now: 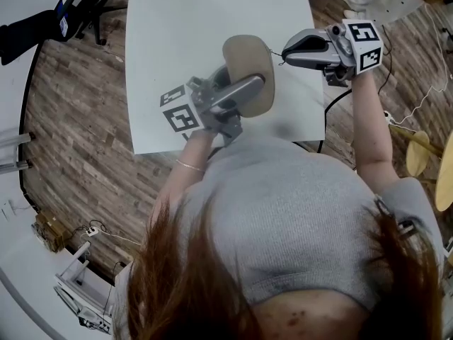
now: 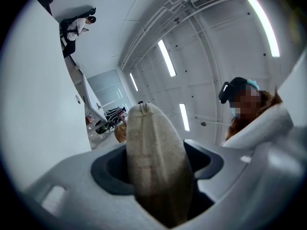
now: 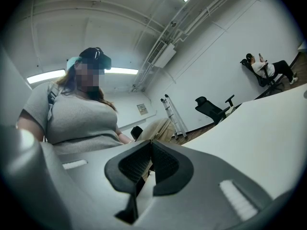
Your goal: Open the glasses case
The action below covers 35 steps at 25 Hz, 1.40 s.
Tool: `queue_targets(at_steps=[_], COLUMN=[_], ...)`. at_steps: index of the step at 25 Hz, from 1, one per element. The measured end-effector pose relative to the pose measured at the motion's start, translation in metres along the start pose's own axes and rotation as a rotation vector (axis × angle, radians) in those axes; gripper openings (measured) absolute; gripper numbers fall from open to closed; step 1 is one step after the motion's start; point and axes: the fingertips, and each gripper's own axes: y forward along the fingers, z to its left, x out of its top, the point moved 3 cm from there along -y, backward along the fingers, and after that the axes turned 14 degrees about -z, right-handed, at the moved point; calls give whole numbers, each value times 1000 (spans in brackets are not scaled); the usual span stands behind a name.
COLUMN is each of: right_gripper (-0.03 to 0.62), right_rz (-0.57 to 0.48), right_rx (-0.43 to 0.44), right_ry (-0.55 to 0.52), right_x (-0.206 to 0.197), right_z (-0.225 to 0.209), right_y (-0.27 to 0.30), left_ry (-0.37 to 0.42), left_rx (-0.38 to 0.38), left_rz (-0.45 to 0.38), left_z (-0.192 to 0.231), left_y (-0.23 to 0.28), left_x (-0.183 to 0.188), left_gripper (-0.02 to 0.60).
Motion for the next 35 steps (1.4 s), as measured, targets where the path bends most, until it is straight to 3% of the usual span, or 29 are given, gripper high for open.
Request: queue_targets(at_steps=[19,35], right_gripper=[8,9], right_rz=[-28,-28], right_rx=[-58,-68], right_ry=[11,46], right_x=[-33,-49], right_z=[16,23], right_y=[-4,-2], left_ry=[36,32], left_rx=[25,32], left_rz=[2,-48], left_z=[2,7], left_y=[-3,3], left_x=[-1,13], left_gripper=[322,322])
